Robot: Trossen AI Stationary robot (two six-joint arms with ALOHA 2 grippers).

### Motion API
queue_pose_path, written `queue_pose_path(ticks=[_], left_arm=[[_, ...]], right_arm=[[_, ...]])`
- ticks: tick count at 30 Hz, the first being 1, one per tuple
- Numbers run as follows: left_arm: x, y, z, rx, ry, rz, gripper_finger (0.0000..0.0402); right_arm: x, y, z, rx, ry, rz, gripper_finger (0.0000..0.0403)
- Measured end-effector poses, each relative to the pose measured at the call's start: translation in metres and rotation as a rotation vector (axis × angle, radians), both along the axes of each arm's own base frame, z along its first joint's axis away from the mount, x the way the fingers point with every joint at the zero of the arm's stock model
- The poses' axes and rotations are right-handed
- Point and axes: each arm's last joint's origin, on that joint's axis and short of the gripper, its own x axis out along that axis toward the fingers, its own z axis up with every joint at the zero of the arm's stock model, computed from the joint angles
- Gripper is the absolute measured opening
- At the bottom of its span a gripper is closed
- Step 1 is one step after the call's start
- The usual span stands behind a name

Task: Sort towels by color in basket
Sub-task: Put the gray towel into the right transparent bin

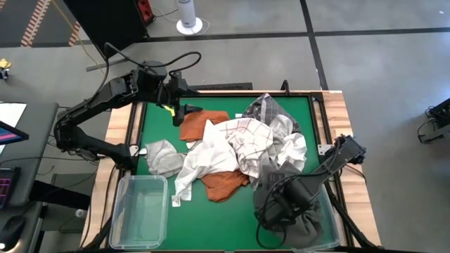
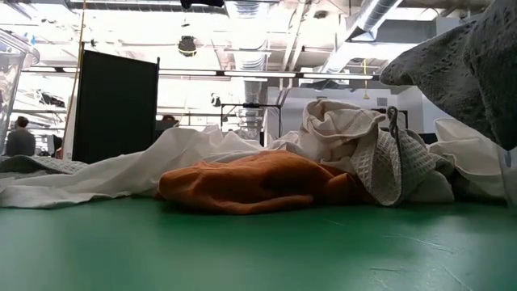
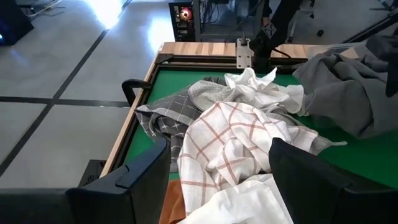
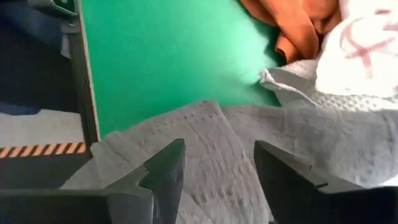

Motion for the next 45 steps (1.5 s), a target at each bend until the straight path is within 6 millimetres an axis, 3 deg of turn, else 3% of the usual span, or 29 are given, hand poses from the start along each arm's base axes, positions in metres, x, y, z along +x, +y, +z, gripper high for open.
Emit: queue_pose_path(ticks=[6, 9, 17, 24, 39, 42, 45], left_arm=[[0.0, 0.0, 0.0, 0.019, 0.003, -0.008, 0.0261], [-0.004, -0.001, 0.001, 0.047, 0.017, 0.009, 0.0261], [-0.019, -0.006, 0.007, 0.086, 0.018, 0.031, 0.0261], [-0.02, -0.006, 0.005, 0.067, 0.038, 0.034, 0.0261], [-0.027, -0.008, 0.009, 0.094, 0.029, 0.045, 0.0261], [-0.031, -0.01, 0.011, 0.101, 0.018, 0.05, 0.0261], [-0.037, -0.012, 0.014, 0.103, 0.002, 0.053, 0.0261]], right_arm=[[0.019, -0.026, 0.001, 0.082, 0.017, -0.034, 0.022], [0.032, -0.032, -0.01, 0.099, 0.054, -0.011, 0.022], [0.05, -0.028, -0.043, 0.229, 0.235, 0.033, 0.022], [0.048, -0.029, -0.044, 0.253, 0.293, 0.026, 0.0215], [0.054, -0.023, -0.075, 0.186, 0.412, 0.072, 0.0151], [0.053, -0.019, -0.075, 0.206, 0.419, 0.109, 0.0117], [0.051, -0.017, -0.075, 0.226, 0.429, 0.119, 0.0058]])
